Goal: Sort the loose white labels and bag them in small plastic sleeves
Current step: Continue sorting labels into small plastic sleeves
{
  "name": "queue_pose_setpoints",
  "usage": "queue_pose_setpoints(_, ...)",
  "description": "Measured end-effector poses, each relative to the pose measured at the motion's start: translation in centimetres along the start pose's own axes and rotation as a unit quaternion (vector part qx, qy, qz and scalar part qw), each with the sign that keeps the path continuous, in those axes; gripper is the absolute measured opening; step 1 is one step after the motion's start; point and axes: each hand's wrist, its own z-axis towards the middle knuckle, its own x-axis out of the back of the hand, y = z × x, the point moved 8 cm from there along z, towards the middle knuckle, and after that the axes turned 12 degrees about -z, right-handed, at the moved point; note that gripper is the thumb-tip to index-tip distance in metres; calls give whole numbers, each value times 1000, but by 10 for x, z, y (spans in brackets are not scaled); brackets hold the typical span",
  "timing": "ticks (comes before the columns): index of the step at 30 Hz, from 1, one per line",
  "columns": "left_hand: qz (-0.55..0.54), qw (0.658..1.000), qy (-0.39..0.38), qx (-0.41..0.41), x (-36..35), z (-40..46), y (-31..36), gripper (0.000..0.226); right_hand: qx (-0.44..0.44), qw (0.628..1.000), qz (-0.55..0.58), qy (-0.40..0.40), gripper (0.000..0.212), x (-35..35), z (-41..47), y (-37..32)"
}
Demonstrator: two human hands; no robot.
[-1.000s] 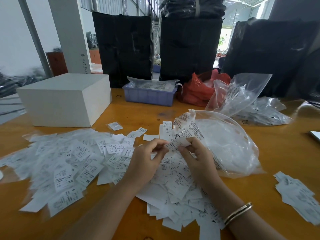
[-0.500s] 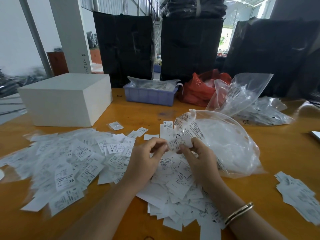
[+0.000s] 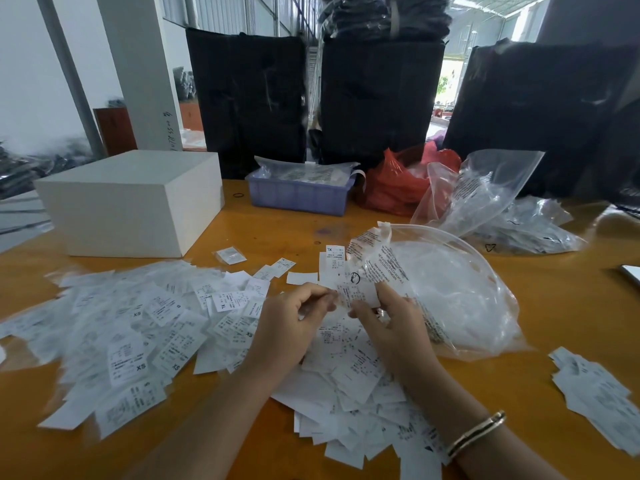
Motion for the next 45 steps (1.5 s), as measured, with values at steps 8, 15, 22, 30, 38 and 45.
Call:
queue_pose_setpoints(8,-28,999,-5,22,-1,2,-1,19,19,999,30,-10,15,-1,-2,-4)
queue_pose_setpoints(15,-52,998,-11,25,1,3,-2,17,30,999,18,-5,21,1,-3,-6)
queue_pose_setpoints(22,-53,994,-60,71,-10,0,-13,16,71,993,-92,-29,18,-6,-5,-13)
queue_pose_setpoints(30,-97,989,-25,109,-3,2,-16,10,49,999,-16,-4,19,4,-2,-15)
queue_pose_setpoints(38,-87,989,-10,115,1,4,-23,15,48,998,30,-10,20,5,1,-11)
queue_pose_setpoints(45,-95,988,-13,123,-2,3,-26,20,26,999,42,-9,31,2,1,-8)
